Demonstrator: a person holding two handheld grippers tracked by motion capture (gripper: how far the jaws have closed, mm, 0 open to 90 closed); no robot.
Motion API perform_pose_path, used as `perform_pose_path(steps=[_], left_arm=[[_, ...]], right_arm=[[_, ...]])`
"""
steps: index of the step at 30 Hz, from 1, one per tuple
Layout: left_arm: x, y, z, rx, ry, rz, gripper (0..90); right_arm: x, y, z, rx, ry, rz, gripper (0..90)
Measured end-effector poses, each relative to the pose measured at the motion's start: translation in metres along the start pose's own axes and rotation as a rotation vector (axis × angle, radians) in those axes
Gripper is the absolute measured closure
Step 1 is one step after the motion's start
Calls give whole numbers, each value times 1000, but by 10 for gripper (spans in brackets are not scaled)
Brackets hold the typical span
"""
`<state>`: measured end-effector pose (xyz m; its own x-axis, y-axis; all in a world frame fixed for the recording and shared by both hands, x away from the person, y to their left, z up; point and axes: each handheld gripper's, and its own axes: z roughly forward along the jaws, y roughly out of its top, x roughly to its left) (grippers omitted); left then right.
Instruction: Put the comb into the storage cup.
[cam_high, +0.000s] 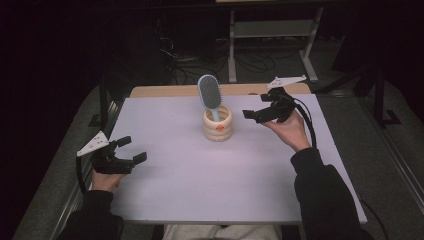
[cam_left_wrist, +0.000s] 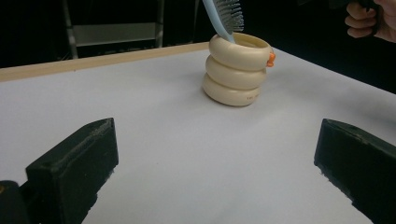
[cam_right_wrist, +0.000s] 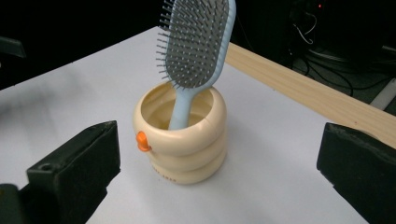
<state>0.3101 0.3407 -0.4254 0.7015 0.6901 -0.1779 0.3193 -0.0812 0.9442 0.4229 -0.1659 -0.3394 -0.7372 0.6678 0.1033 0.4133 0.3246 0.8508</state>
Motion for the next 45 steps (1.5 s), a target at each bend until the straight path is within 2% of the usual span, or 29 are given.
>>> perform_pose_path(steps=[21,26,45], left_arm=[[0,0,0,4,2,3,0],[-1,0,0,5,3,4,0],[-1,0,0,6,1,4,0]], right_arm=[[0,-22,-23,-23,-8,7,0],[1,-28,-25,-28,3,25,0],[8,-51,-36,-25,0,22,0]])
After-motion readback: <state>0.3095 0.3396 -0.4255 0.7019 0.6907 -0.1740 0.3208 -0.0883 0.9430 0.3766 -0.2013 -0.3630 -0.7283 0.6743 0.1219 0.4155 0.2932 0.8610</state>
